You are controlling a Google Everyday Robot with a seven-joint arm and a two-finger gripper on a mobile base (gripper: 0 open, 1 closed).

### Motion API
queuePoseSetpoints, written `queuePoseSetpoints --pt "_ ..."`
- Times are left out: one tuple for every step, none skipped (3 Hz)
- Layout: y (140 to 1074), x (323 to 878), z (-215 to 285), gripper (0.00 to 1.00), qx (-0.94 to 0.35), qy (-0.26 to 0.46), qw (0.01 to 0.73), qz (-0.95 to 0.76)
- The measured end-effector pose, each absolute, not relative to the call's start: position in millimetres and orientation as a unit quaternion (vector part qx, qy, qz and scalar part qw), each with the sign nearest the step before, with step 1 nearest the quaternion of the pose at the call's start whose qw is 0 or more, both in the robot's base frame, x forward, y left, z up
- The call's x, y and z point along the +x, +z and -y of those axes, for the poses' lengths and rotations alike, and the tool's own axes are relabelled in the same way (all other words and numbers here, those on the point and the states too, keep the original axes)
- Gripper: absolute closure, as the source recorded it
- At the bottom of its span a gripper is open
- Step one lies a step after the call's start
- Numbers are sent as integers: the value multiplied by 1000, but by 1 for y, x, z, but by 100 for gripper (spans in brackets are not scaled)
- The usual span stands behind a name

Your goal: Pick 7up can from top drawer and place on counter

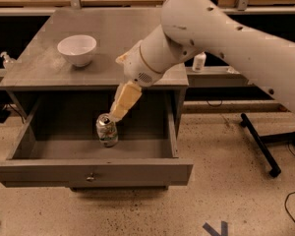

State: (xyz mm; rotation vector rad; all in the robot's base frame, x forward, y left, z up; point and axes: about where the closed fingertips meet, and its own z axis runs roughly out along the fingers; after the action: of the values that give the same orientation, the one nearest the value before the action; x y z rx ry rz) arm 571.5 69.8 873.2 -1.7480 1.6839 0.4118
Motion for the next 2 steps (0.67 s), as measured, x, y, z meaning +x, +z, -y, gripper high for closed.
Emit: queuePoseSetpoints --pt "839 568 -91 0 -667 180 329 -644" --pt "809 563 -104 0 -664 200 323 -644"
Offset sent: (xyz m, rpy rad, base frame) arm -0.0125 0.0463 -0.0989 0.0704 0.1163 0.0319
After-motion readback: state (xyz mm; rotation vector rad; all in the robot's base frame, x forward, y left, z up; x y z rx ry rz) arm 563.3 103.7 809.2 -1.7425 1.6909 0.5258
